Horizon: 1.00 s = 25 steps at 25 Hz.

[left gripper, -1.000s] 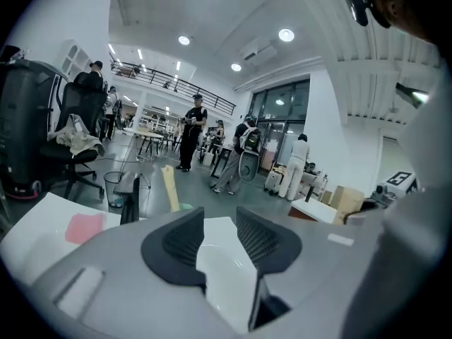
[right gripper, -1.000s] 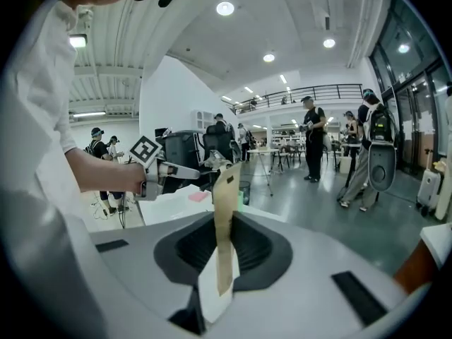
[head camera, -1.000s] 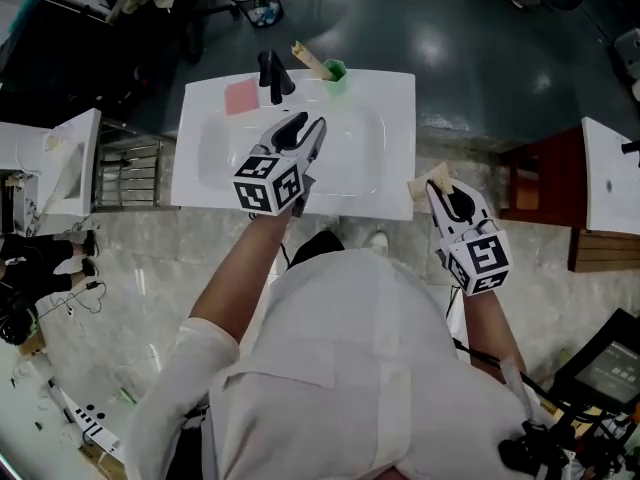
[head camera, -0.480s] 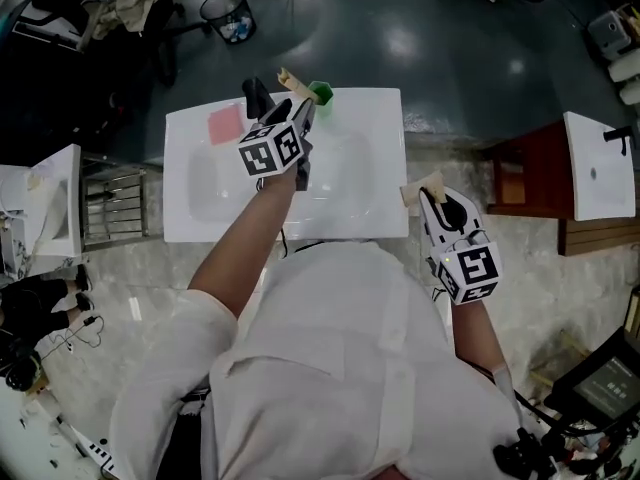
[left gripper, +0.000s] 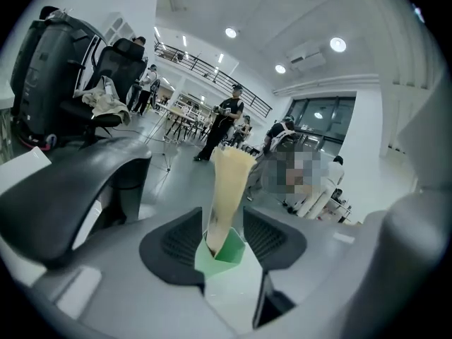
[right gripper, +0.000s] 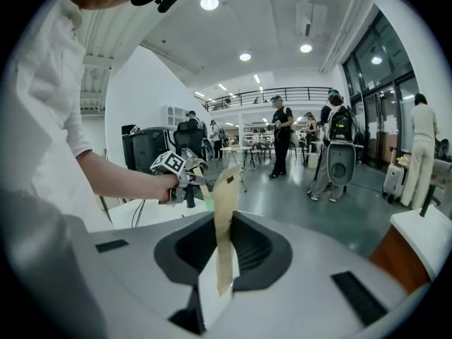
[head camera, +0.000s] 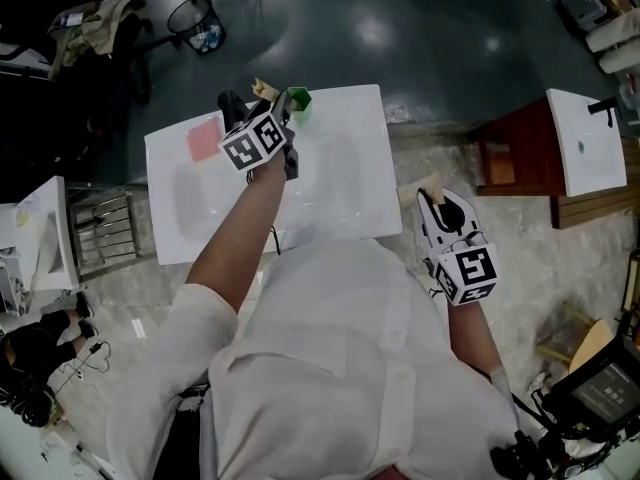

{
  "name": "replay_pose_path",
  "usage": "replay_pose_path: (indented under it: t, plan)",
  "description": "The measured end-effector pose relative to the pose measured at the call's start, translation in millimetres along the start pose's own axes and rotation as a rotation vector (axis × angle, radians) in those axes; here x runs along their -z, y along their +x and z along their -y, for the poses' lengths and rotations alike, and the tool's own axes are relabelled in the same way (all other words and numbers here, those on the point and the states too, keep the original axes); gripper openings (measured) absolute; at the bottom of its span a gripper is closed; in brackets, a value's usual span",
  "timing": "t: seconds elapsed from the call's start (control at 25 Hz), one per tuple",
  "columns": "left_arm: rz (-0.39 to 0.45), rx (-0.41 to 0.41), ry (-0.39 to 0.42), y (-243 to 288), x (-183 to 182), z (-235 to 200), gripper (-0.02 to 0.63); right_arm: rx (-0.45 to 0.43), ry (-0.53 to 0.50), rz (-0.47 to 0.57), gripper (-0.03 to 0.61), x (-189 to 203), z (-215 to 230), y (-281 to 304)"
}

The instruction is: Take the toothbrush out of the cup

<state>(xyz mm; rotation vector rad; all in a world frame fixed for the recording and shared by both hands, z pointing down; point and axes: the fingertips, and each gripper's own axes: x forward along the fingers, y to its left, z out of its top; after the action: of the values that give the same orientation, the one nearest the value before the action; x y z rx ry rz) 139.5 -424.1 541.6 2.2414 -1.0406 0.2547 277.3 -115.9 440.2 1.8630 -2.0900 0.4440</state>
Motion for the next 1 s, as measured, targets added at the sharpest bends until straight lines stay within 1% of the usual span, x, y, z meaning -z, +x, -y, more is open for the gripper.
replay_pose_path:
  t: [0.08, 0.16, 0.2, 0.36, 0.56, 1.0]
  plan:
    - [0.003, -0.003, 0.003, 1.3, 0.0, -0.2, 0.169, 0.004, 0.003, -0.004, 0.048, 1.1, 0.2, 0.2]
    - [0.010, -0.002, 0.010, 2.1, -1.2, 2.7, 0.117, 0.009, 0.007, -0.009, 0.048, 2.6, 1.0, -1.6]
    - [0.014, -0.001, 0.013, 2.5, -2.4, 4.5, 0.103, 0.011, 0.009, -0.011, 0.048, 3.3, 1.5, -2.7]
    - [0.038, -0.005, 0.037, 2.4, -10.4, 7.0, 0.091, 0.013, 0.015, -0.015, 0.048, 5.3, 2.4, -3.2]
    - [0.071, -0.004, 0.107, -5.5, -21.7, 18.6, 0.080, 0.009, 0.018, -0.023, 0.048, 8.8, 5.6, -7.0]
    - [0.133, -0.009, 0.182, -28.0, -42.7, 37.5, 0.072, -0.030, 0.005, 0.005, 0.048, 6.3, 16.7, -10.8]
